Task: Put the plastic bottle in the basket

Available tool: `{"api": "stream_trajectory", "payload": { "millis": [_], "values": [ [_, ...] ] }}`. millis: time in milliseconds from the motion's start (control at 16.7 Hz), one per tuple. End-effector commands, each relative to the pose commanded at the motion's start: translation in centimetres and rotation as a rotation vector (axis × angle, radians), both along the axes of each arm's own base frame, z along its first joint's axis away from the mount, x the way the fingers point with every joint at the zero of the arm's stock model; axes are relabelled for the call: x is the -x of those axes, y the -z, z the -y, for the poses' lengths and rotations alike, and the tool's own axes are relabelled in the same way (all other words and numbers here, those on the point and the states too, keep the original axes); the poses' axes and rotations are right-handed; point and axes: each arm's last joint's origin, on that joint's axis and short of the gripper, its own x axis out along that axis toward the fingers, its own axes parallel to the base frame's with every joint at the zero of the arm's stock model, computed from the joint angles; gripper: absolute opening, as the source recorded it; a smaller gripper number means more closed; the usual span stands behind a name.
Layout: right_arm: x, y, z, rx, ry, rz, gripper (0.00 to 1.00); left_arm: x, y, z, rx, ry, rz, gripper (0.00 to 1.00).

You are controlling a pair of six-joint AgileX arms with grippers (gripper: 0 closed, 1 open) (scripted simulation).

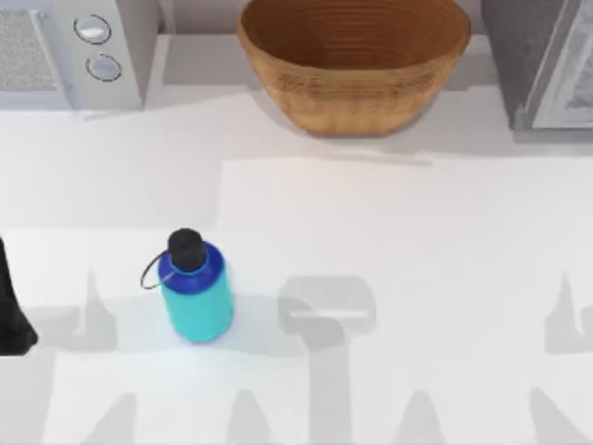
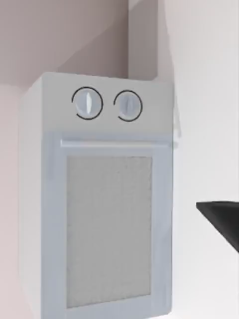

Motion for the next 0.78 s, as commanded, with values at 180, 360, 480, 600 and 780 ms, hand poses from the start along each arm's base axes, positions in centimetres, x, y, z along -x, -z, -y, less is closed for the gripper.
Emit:
{"api": "stream_trajectory", "payload": {
  "millis": [180, 360, 480, 600, 780],
  "values": [
    [0.0, 0.0, 0.0, 0.000, 0.000, 0.000, 1.00, -0.1, 0.0, 0.0, -0.001, 0.007, 0.000, 1.00],
    [0.0, 0.0, 0.0, 0.000, 0.000, 0.000, 1.00, -0.6, -0.2, 0.3, -0.007, 0.061, -0.001, 1.00],
    [0.0, 0.0, 0.0, 0.000, 0.000, 0.000, 1.00, -1.3, -0.1, 0.5, -0.016, 0.115, -0.008, 1.00],
    [0.0, 0.0, 0.0, 0.000, 0.000, 0.000, 1.00, -2.3, 0.1, 0.7, -0.026, 0.178, -0.024, 1.00],
    [0.0, 0.0, 0.0, 0.000, 0.000, 0.000, 1.00, -3.8, 1.1, 1.2, -0.042, 0.287, -0.062, 1.00]
  ]
}}
